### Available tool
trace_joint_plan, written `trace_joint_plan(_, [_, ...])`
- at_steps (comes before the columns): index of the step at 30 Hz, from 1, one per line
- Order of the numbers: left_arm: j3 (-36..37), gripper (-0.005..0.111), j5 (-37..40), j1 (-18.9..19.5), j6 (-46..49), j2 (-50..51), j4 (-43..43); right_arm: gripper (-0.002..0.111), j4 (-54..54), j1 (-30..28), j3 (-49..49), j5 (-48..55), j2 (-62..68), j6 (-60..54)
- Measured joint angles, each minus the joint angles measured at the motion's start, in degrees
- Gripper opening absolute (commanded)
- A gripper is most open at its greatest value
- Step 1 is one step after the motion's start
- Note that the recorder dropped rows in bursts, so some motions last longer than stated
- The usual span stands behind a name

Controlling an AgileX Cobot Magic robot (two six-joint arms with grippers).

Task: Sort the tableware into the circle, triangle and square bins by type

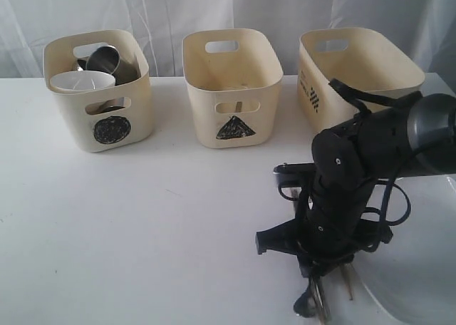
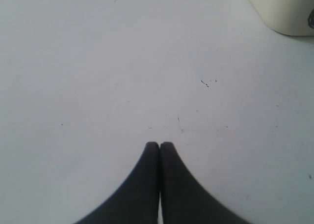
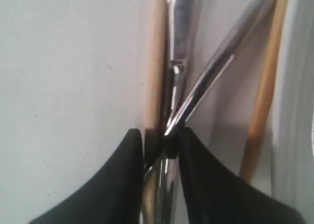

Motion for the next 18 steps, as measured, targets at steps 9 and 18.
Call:
trace_joint_plan(9, [0.0, 0.0, 0.0, 0.0, 0.0, 0.0, 0.0, 0.0, 0.22, 0.0, -0.13, -0.88, 0.42, 0.97])
trace_joint_plan(18, [0.0, 0.0, 0.0, 0.0, 0.0, 0.0, 0.0, 0.0, 0.58, 0.0, -0.13, -1.99, -4.56, 1.11])
